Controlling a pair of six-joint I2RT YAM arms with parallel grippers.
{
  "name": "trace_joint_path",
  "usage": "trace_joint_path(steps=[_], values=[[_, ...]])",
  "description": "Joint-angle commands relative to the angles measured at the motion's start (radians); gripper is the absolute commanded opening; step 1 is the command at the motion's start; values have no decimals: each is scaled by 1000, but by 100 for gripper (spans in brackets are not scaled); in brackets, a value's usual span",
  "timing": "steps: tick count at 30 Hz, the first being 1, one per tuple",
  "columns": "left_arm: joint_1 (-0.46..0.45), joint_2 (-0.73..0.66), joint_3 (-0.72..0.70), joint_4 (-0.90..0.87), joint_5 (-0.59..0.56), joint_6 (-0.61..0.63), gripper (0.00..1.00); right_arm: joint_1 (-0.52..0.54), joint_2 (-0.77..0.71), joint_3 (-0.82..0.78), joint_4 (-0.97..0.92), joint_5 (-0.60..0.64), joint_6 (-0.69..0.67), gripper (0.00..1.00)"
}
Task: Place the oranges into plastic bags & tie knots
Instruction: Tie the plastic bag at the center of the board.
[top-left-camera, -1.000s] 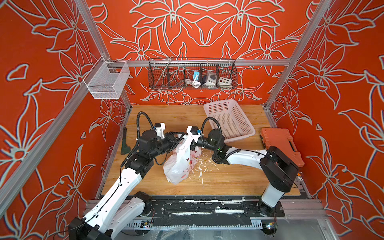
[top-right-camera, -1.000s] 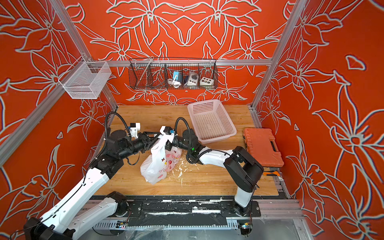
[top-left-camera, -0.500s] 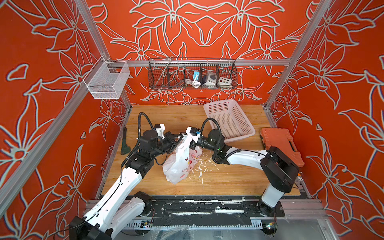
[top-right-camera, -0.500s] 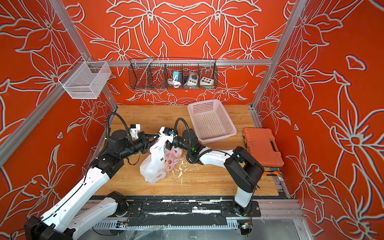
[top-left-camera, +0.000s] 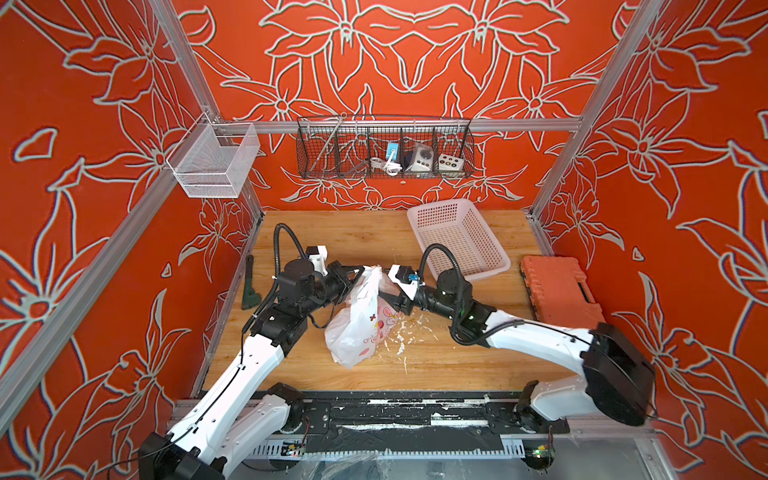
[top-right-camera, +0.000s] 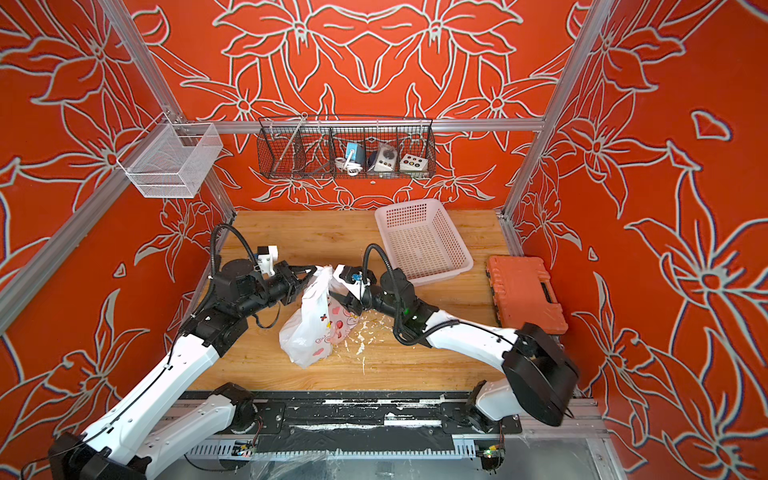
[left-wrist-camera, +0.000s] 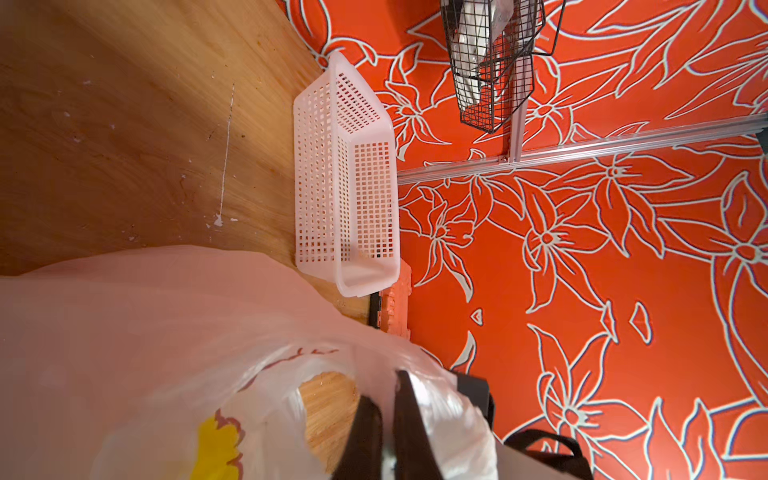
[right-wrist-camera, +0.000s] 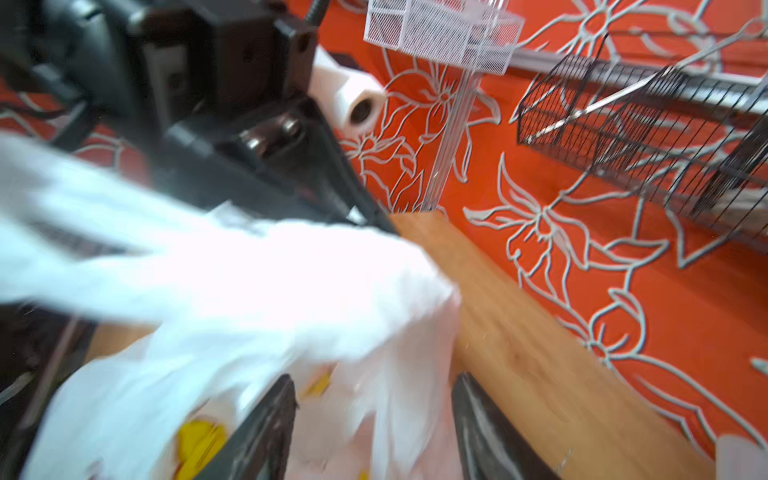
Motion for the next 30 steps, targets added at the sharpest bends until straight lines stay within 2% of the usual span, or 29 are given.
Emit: trace_joint_path(steps=[1,3,6,9,12,18,21,27,29,30], values=[[5,3,31,45,-13,22,0,-3,-127,16,-397,94,151,61],[6,7,34,51,-14,33,0,-2,-215,52,-586,106,329,60],[7,11,34,59,-18,48,0,-1,-284,121,-752,26,627,60],[7,18,38,64,-15,66,0,1,-287,189,-771,-112,863,60],[7,14,38,66,-19,85,0,17,-264,231,-697,-180,1037,61],[7,13,44,61,-20,110,0,101,-119,369,-650,-168,1174,62],[7,18,42,62,-17,115,0,112,-49,403,-596,-171,1243,62],[7,21,35,71,-10,119,0,112,32,452,-575,-132,1288,62],[6,23,38,71,-10,122,0,111,49,456,-566,-119,1292,58],[7,23,38,71,-12,123,0,111,53,453,-563,-112,1292,53]])
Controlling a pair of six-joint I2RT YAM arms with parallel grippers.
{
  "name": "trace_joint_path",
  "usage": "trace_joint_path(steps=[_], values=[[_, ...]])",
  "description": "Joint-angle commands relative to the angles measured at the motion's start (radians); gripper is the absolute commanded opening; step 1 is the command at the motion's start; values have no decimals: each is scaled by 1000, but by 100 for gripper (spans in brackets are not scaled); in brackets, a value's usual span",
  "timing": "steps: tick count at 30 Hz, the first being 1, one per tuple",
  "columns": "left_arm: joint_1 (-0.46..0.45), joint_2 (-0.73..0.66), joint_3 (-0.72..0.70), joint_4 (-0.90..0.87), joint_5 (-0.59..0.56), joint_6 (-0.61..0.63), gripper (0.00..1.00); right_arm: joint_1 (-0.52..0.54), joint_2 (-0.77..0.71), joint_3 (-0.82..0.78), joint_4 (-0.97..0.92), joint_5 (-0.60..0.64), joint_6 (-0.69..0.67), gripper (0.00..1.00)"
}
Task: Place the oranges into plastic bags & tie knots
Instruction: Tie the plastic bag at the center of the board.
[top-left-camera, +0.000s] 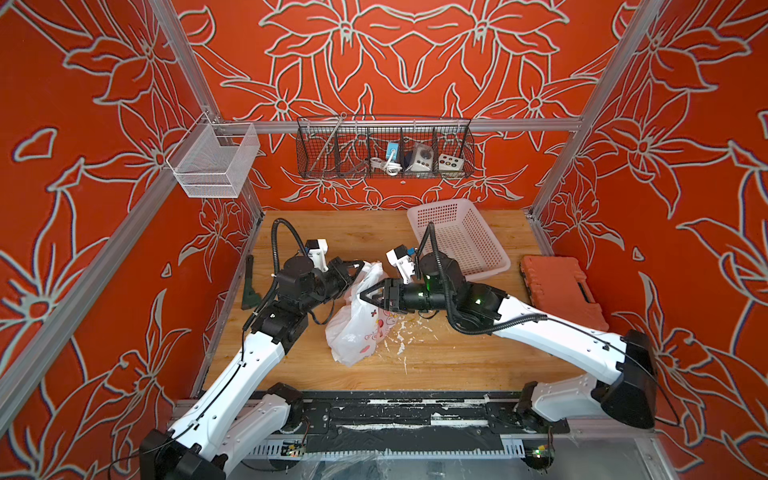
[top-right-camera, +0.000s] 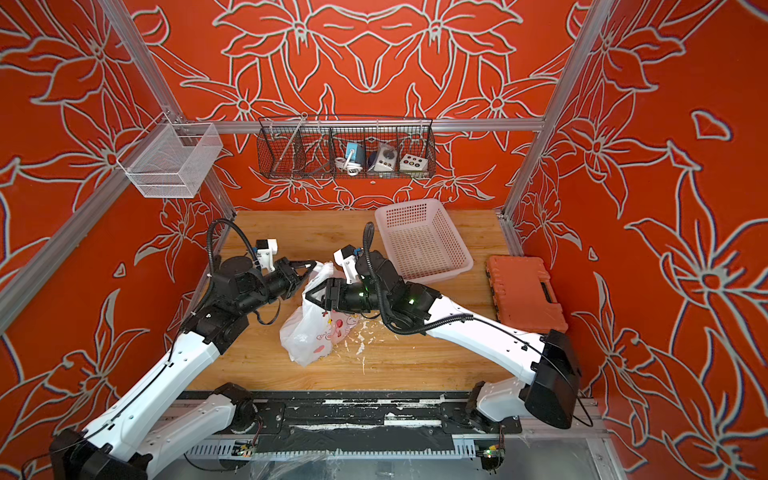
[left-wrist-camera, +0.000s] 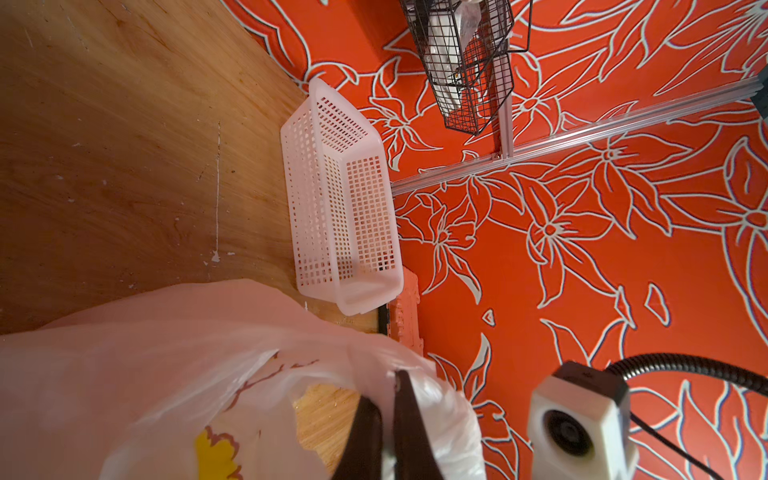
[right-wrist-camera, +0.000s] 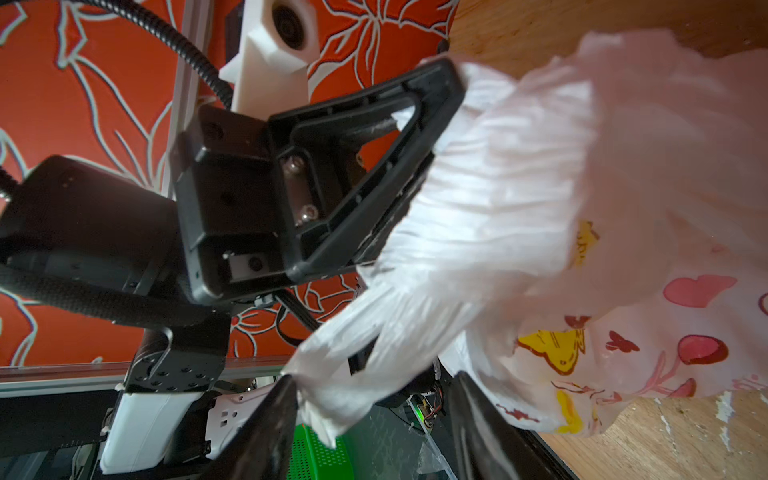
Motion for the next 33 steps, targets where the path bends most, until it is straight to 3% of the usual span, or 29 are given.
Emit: trace_joint_path(steps=[1,4,8,22,27,33], values=[[6,3,19,40,1,19,0,-2,10,32,46,35,53,45],[6,1,23,42,-17,33,0,-7,4,3,51,40,49,18],[6,5,36,39,-55,55,0,-14,-40,-59,39,46,29,0],[10,43,81,46,-146,127,0,-43,-136,-192,-60,106,-131,0],[75,115,117,43,-195,192,0,-43,-130,-220,-173,157,-268,0],[186,282,158,149,-145,215,0,-44,-156,-342,-255,216,-352,0]])
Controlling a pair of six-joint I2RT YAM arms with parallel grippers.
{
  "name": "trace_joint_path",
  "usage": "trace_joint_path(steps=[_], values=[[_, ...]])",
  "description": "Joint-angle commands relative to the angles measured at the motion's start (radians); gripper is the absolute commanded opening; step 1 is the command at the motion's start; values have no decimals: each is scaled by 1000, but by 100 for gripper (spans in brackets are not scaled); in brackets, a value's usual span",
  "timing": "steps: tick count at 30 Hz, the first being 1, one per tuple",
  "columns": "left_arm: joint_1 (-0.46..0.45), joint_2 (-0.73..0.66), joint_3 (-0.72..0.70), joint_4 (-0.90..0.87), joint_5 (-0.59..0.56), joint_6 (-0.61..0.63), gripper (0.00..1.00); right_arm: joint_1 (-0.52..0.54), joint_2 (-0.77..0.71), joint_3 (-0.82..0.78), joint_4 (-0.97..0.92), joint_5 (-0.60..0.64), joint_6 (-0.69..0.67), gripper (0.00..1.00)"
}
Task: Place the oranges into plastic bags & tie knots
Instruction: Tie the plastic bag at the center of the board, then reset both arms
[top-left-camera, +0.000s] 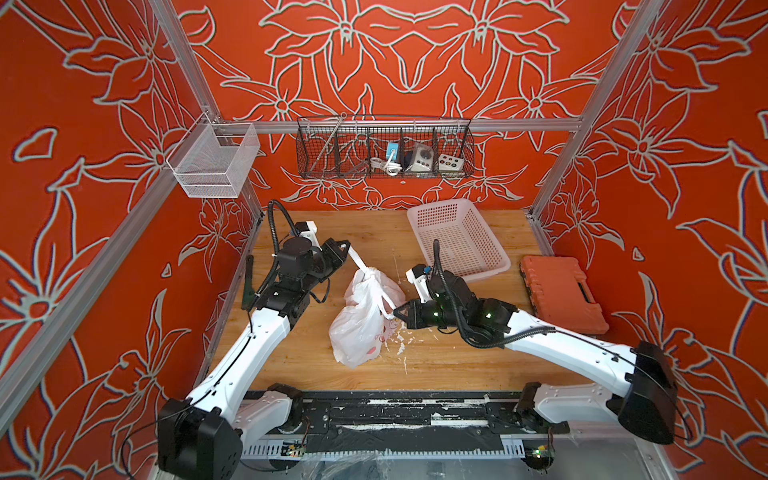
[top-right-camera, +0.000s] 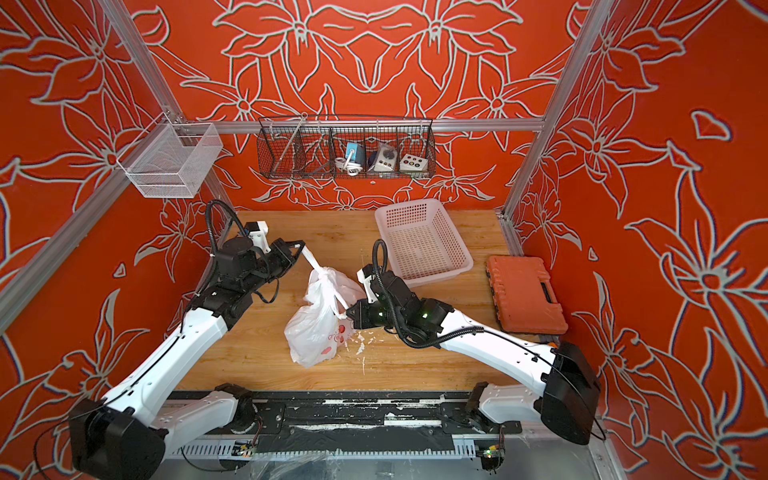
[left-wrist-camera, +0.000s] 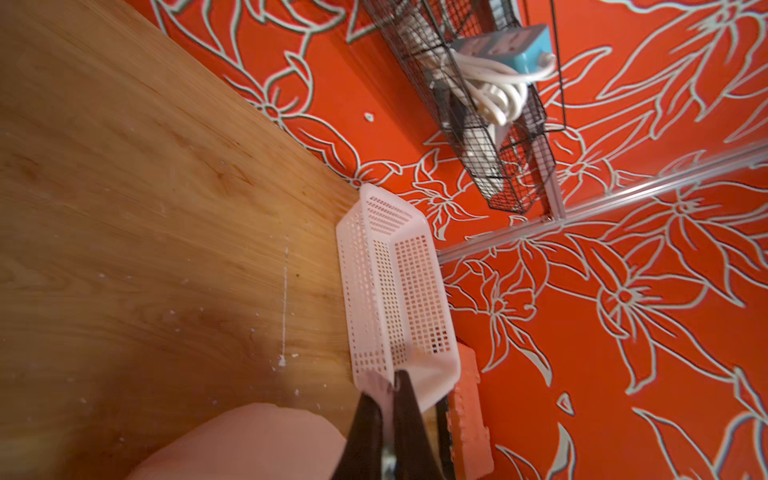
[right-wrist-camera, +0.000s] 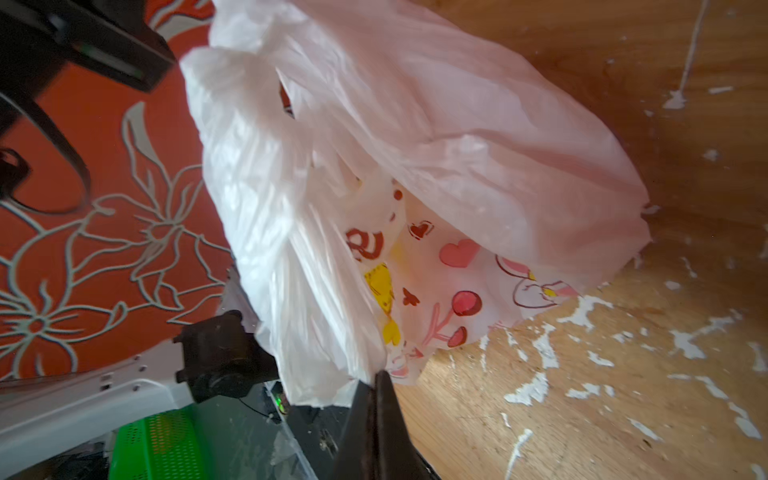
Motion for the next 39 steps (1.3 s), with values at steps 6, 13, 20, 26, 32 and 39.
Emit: trace_joint_path(steps=[6,13,20,26,32,39], values=[[170,350,155,176,33,41,0,0,-88,-235,-188,77,-86,0],[208,600,328,175,47,96,0,12,-289,-452,-236,89,-17,0],[201,535,242,98,102,111,15,-9,-320,-171,-508,239,-135,54],[200,390,152,-73,-26,305,51,-199,-343,64,-798,283,-292,82],[86,217,-63,-44,-423,461,67,-609,-287,-97,-605,442,-455,77],[2,40,-428,360,-567,705,69,-644,-313,-273,-163,863,-605,81]])
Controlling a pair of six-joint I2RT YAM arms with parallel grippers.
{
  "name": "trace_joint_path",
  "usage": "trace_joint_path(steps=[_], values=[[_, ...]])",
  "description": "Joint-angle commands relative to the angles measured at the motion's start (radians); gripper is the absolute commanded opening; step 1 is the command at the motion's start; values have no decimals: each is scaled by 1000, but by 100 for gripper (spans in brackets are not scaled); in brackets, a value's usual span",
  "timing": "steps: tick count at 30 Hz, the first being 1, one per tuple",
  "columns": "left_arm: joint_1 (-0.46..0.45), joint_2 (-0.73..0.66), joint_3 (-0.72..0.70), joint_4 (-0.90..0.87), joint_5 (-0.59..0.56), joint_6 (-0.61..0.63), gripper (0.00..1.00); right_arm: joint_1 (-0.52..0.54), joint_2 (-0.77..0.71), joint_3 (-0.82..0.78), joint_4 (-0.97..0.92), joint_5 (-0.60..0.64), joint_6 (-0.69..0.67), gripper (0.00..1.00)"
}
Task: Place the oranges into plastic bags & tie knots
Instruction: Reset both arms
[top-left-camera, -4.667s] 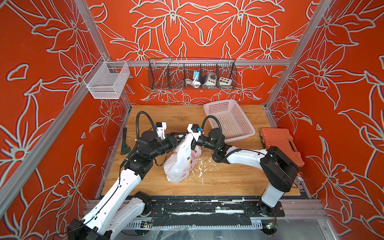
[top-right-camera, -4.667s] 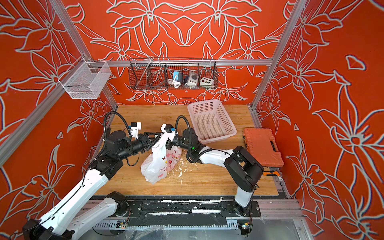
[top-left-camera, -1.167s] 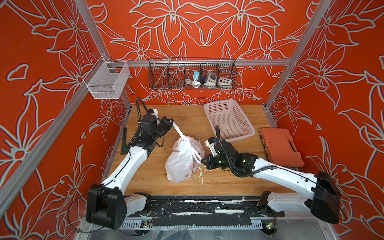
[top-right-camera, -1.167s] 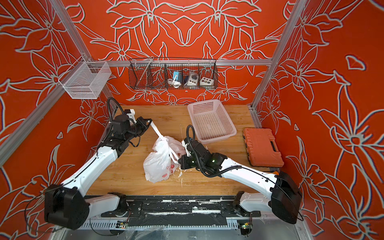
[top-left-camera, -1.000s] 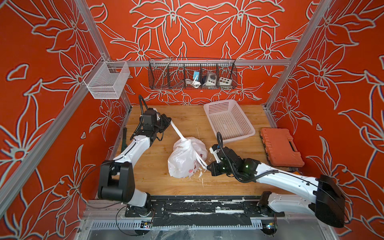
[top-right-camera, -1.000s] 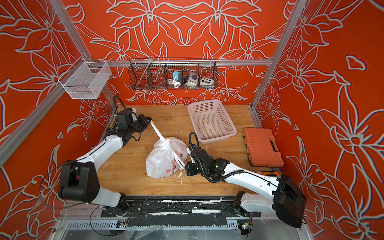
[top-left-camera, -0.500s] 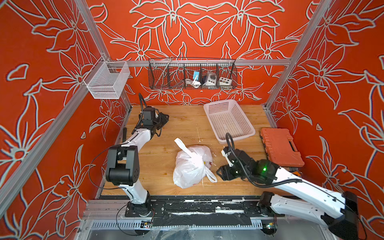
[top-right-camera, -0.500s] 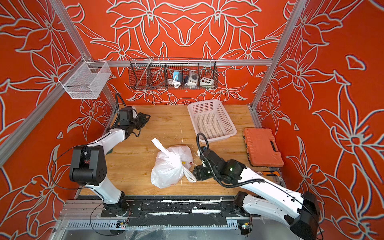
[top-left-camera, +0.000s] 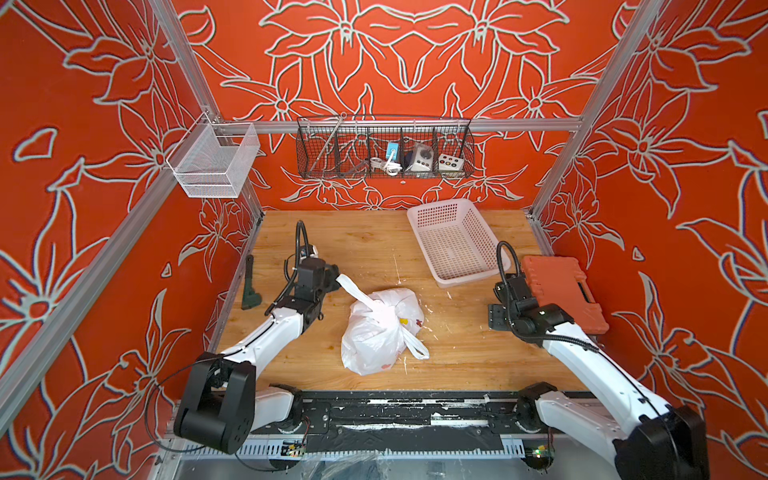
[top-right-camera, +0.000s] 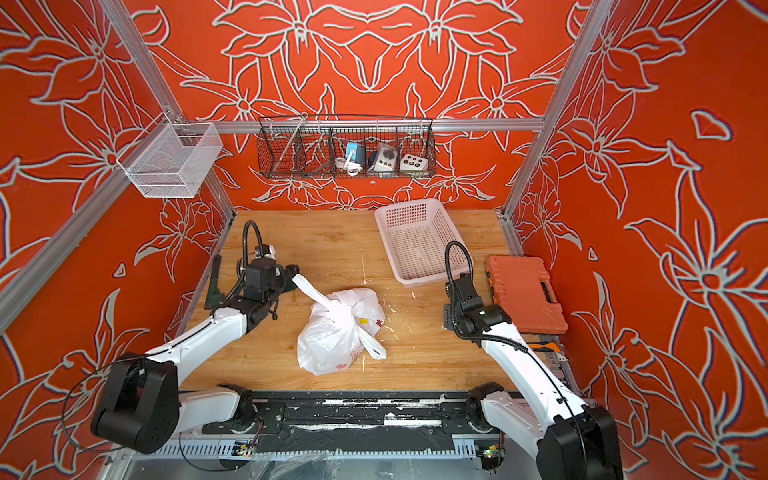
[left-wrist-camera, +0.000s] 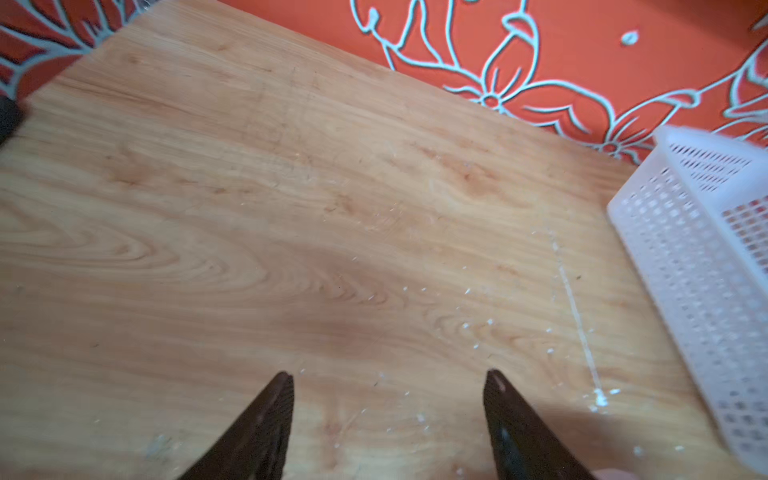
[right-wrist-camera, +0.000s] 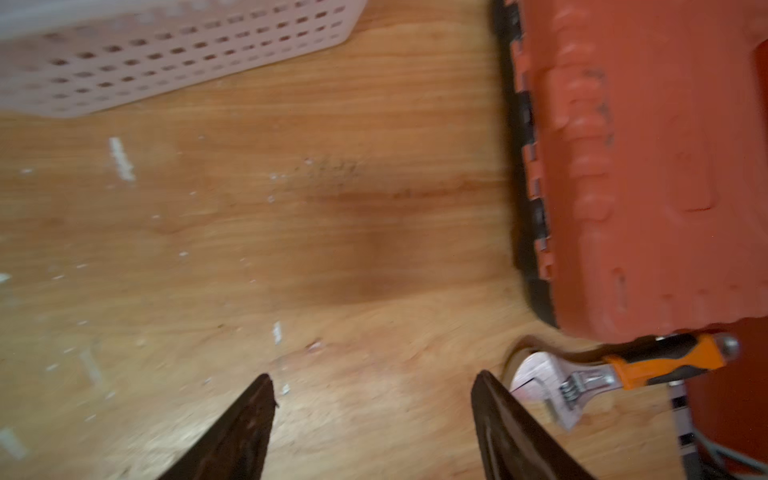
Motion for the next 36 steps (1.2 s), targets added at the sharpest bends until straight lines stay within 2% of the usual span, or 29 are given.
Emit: trace_joint_path(steps=[1,2,3,5,6,7,9,10,11,12,14,17,19,20,21,23,24,25,27,29,31,33,35,36], values=[[5,-79,-146,272,-94,211,69,-8,-39,-33,344,293,-197,83],[5,-100,-196,340,-89,249,70,-11,-34,-56,425,314,-263,86],[5,-120,-251,421,-87,276,72,-20,-25,-114,588,324,-364,93],[8,-129,-345,594,-65,281,75,-64,-14,-215,817,269,-410,96],[13,-113,-370,666,-33,283,76,-96,-4,-273,940,212,-393,98],[14,-96,-341,605,-14,296,75,-132,7,-327,1076,118,-380,98],[14,-38,-344,651,1,337,75,-175,61,-414,1334,-57,-399,98],[14,-10,-348,678,1,348,74,-180,107,-422,1414,-90,-432,99],[14,20,-362,723,6,365,74,-187,140,-386,1385,-76,-420,98],[14,50,-379,786,10,378,73,-196,143,-340,1276,-112,-411,97],[15,64,-362,777,29,411,72,-226,182,-345,1282,-209,-413,94],[38,133,-440,991,12,396,74,-230,324,-517,1688,-241,-428,95],[76,155,-468,1042,52,363,74,-229,503,-554,1959,-222,-427,96],[82,195,-484,1106,58,361,74,-224,548,-543,2023,-214,-435,97],[81,214,-483,1148,62,368,74,-217,510,-526,1955,-198,-437,97],[102,178,-439,1003,101,353,74,-229,383,-420,1551,-186,-401,95],[110,200,-442,1049,101,347,75,-247,444,-388,1569,-195,-390,98],[115,198,-444,1045,106,344,77,-246,483,-353,1586,-135,-375,98],[123,192,-434,1017,113,337,79,-252,417,-342,1441,-137,-354,98],[123,186,-433,1001,114,338,98,-245,462,-372,1590,-129,-373,98],[123,192,-437,1023,113,338,98,-245,423,-343,1459,-131,-362,98],[123,189,-435,1013,113,339,98,-241,457,-371,1573,-131,-376,98],[121,186,-435,1008,113,338,98,-302,448,-294,1391,-243,-343,99],[121,189,-435,1015,113,338,98,-312,442,-301,1400,-263,-339,98]])
